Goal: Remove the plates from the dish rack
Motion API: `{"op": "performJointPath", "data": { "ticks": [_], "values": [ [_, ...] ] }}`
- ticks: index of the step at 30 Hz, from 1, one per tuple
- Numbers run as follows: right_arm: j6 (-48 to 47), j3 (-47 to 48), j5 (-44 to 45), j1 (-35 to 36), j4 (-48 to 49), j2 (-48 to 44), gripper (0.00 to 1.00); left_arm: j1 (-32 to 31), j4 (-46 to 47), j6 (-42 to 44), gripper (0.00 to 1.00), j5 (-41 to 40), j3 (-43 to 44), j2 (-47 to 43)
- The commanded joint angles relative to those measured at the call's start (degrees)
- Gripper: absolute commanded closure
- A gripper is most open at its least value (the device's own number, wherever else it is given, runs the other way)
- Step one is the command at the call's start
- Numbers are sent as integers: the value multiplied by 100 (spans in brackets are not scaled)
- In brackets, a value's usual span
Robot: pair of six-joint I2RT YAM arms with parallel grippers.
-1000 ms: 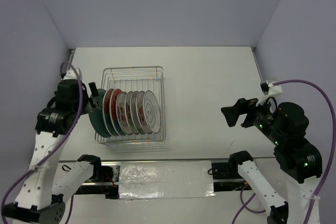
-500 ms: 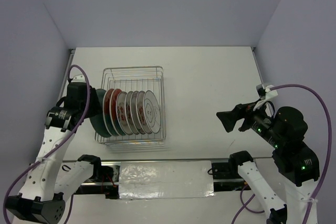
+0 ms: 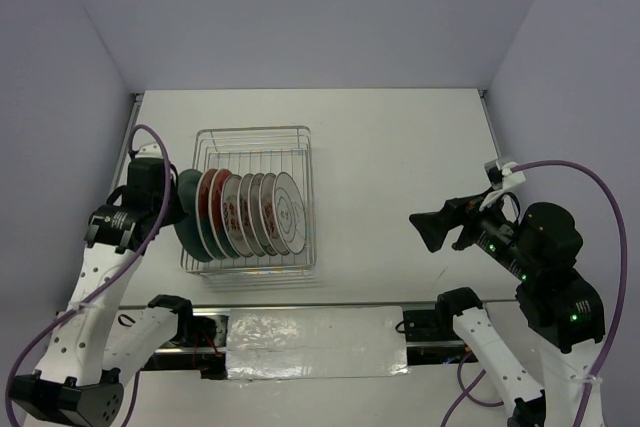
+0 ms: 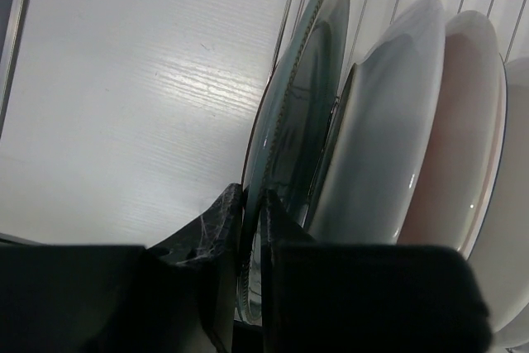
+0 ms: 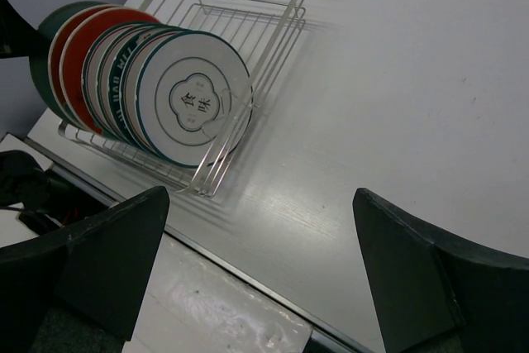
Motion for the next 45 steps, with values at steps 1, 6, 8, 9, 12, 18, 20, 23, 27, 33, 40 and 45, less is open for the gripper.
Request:
{"op": "performJointPath", "data": {
  "ticks": [1, 6, 8, 9, 12, 18, 20, 23, 27, 33, 40, 45],
  "values": [
    [35, 57, -83, 12, 291, -58, 0, 47, 127, -81, 100, -108, 201, 7],
    [97, 75, -101, 12, 344, -41, 0, 47, 136, 287, 100, -177, 674, 86],
    [114, 83, -92, 21, 361, -32, 0, 47, 57, 402, 100, -370, 885, 199],
    [123, 92, -92, 12, 387, -15, 0, 47, 39, 446, 100, -406, 1113, 235],
    [167, 110, -110, 12, 440, 21, 0, 47, -83, 595, 100, -625, 1648, 428],
    [176, 180, -145, 12, 475, 152, 0, 47, -549, 701, 100, -1346, 2993, 894],
    [176, 215, -145, 12, 475, 205, 0, 47, -637, 806, 100, -1391, 3328, 1043],
    [150, 276, -136, 12, 458, 232, 0, 47, -743, 912, 100, -1724, 4040, 1271],
    [167, 303, -127, 12, 571, 310, 0, 38, -507, 877, 100, -1989, 4892, 1457],
    [946, -179, -943, 12, 1999, 320, 0, 38, 2071, 369, 100, 828, 4289, 553],
    [2662, -690, -1815, 12, 4385, 942, 0, 38, 5321, -2439, 100, 4135, 2419, 69],
    [2917, -488, -1735, 21, 4922, 1488, 0, 38, 7296, -4033, 100, 5024, 862, 103]
  ]
}}
